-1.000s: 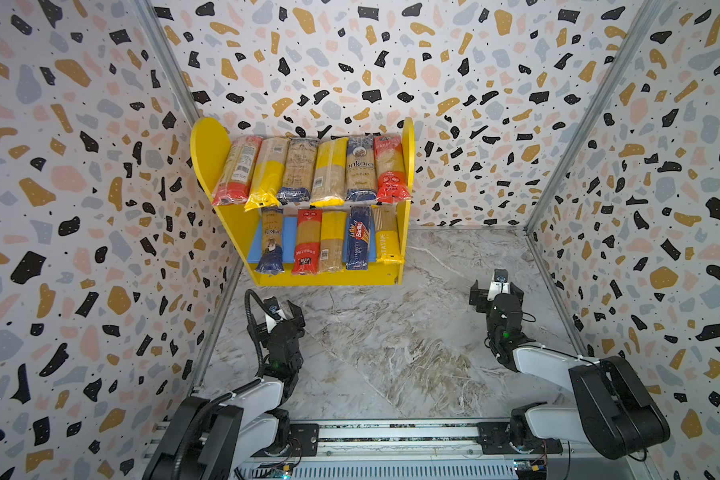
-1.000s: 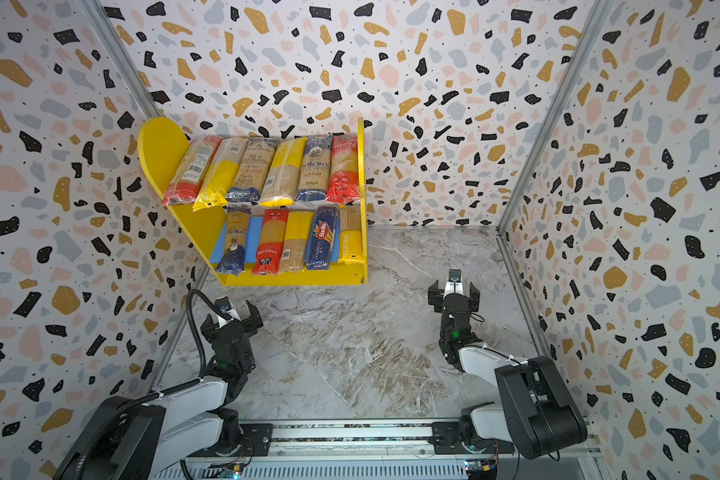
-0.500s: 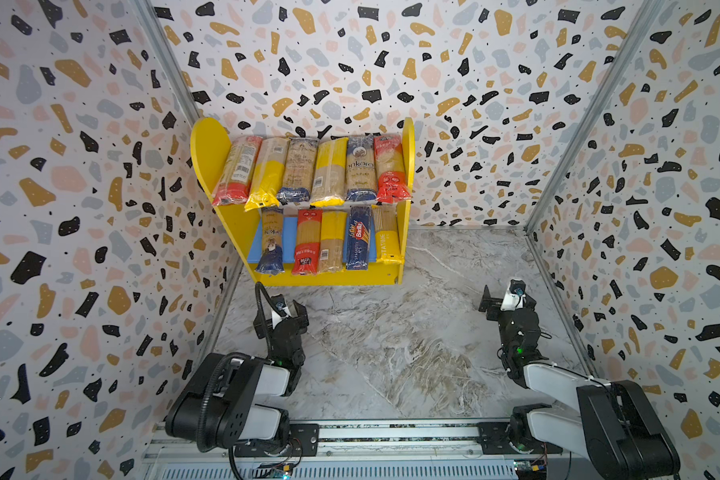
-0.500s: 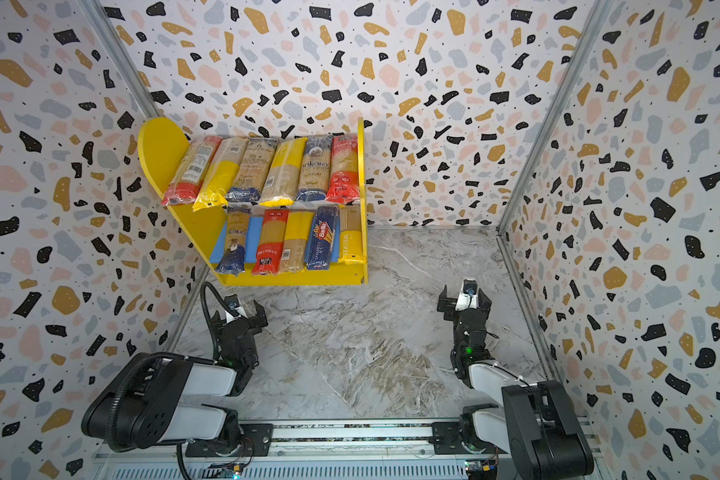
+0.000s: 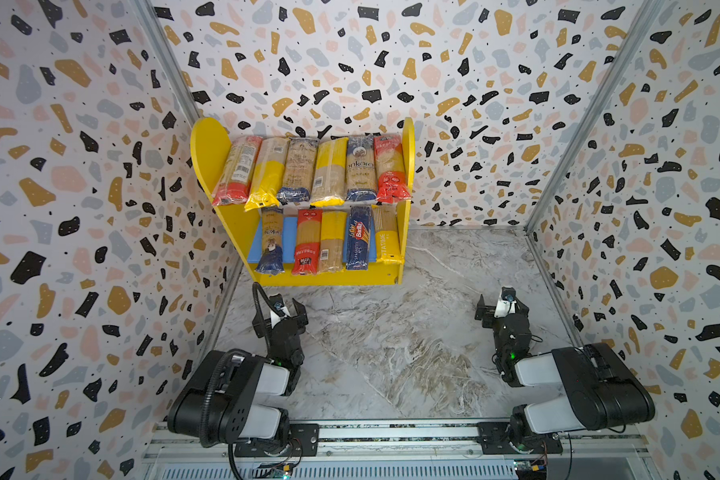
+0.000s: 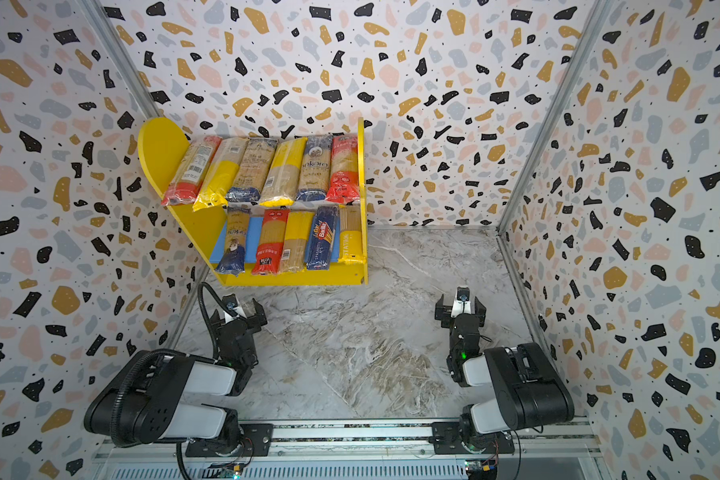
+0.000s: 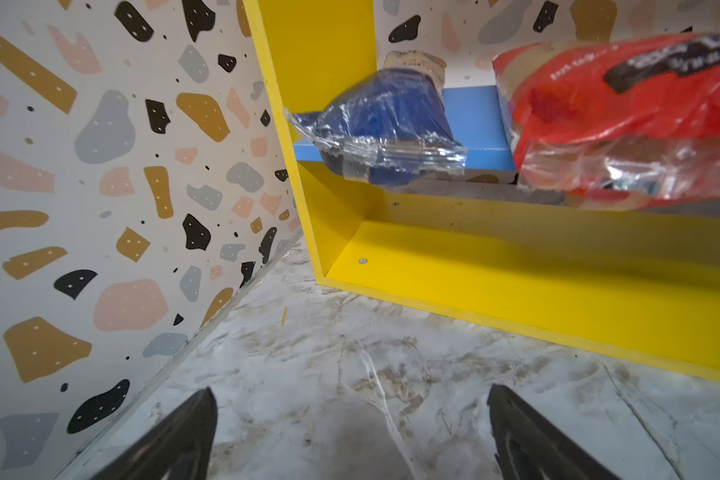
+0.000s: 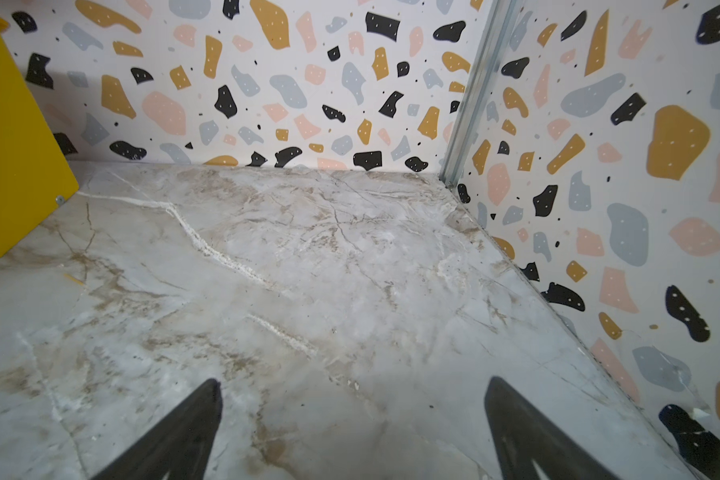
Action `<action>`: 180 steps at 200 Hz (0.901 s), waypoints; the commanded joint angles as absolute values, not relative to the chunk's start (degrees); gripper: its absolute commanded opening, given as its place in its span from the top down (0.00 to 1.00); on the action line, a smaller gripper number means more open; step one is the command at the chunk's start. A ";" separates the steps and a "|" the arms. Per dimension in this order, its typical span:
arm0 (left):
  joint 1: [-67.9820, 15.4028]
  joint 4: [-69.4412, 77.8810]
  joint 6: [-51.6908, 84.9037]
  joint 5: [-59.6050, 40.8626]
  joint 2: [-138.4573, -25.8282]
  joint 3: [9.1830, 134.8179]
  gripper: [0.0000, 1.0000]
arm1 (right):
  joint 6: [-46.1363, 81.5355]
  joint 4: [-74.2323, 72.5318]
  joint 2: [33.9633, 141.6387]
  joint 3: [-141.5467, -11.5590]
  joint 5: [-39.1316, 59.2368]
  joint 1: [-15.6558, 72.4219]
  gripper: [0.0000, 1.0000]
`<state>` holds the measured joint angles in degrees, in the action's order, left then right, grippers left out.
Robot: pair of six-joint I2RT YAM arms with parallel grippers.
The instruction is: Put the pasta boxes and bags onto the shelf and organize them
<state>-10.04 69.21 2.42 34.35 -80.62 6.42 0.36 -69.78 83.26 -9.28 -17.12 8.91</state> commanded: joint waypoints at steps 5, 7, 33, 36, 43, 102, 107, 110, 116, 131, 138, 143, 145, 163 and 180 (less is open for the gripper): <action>-8.97 71.54 3.12 32.93 -80.53 8.36 0.00 | 0.07 -78.20 87.51 -10.50 -12.15 6.79 0.01; -8.90 71.28 3.20 32.78 -80.34 8.40 0.00 | 0.17 -78.68 87.66 -10.51 -11.54 6.55 0.01; -8.28 70.39 3.42 31.64 -80.43 8.87 0.01 | 0.28 -72.03 86.09 -12.04 -4.78 4.36 0.01; -8.26 70.21 3.43 31.59 -80.42 8.96 0.01 | 0.29 -72.14 86.09 -11.97 -4.68 4.31 0.01; -8.17 70.05 3.52 31.34 -80.41 8.99 0.01 | 0.44 -71.55 85.83 -12.11 -4.49 4.21 0.01; -8.09 70.31 3.78 31.79 -79.71 8.53 0.01 | 0.04 -72.16 85.43 -11.52 -4.74 4.38 0.01; -8.09 70.30 3.83 31.84 -79.73 8.53 0.00 | 0.08 -72.16 85.47 -11.58 -4.73 4.34 0.01; -8.13 70.42 3.79 31.82 -79.80 8.50 0.01 | 0.07 -72.25 85.51 -11.48 -4.67 4.31 0.01; -8.09 70.49 3.78 31.73 -79.72 8.36 0.01 | 0.08 -72.26 85.51 -11.50 -4.69 4.39 0.01; -8.09 70.50 3.80 31.73 -79.67 8.35 0.00 | 0.10 -72.25 85.43 -11.51 -4.66 4.34 0.01; -8.09 70.49 3.83 31.73 -79.71 8.40 0.01 | 0.00 -72.25 85.52 -11.51 -4.75 4.43 0.01; -8.11 70.49 3.83 31.73 -79.71 8.38 0.00 | 0.00 -72.24 85.40 -11.52 -4.78 4.47 0.01; -8.09 70.49 3.79 31.73 -79.69 8.38 0.01 | 0.00 -72.18 85.42 -11.56 -4.76 4.48 0.01; -8.11 70.49 3.78 31.73 -79.65 8.44 0.00 | 0.00 -72.22 85.52 -11.51 -4.78 4.48 0.01; -8.09 70.50 3.78 31.70 -79.69 8.44 0.01 | 0.00 -72.16 85.45 -11.51 -4.68 4.46 0.01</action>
<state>-8.36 67.75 3.01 31.79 -80.42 7.64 0.34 -71.50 86.30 -10.74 -5.13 4.38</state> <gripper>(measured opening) 0.995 0.989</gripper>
